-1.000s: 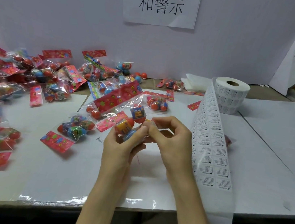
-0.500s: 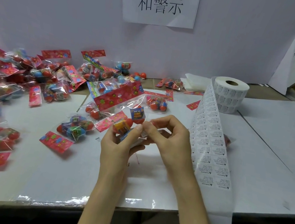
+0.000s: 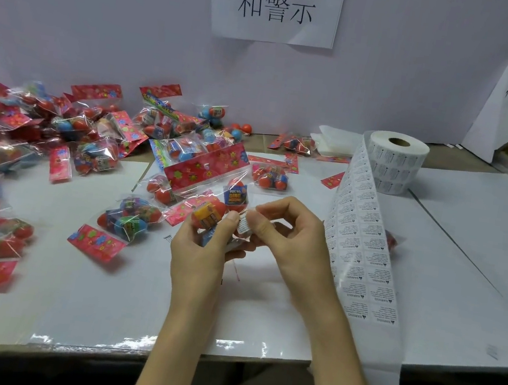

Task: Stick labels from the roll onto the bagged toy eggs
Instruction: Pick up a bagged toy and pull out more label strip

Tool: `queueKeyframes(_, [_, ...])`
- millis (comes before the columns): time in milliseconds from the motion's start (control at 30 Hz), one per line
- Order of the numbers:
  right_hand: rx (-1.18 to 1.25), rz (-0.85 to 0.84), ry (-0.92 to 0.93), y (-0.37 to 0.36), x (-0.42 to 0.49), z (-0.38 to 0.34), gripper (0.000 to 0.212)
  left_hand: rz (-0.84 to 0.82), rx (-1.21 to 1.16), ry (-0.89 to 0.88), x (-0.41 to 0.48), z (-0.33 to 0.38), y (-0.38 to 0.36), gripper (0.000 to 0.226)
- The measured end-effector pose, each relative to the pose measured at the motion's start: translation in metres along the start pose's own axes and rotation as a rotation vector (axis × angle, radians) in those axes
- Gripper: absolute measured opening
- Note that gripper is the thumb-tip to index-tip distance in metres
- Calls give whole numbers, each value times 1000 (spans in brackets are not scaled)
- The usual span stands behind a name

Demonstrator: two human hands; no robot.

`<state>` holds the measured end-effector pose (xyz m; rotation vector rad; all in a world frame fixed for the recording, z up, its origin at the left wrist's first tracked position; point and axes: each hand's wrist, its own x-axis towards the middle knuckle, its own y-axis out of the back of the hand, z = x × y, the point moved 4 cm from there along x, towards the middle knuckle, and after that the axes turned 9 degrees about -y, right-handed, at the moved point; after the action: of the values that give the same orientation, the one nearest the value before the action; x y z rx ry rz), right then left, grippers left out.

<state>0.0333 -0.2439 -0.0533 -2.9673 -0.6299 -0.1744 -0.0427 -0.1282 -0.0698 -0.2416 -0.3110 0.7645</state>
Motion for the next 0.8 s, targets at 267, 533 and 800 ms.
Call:
queueKeyframes(267, [-2, -118, -53, 6, -2, -5, 16, 18, -32, 7, 0, -2, 0, 24])
queueKeyframes(533, [42, 72, -40, 8, -1, -4, 15, -120, -37, -23, -5, 4, -7, 53])
queueKeyframes(800, [44, 73, -31, 18, 1, -3, 14, -168, 18, -25, -3, 1, -10, 50])
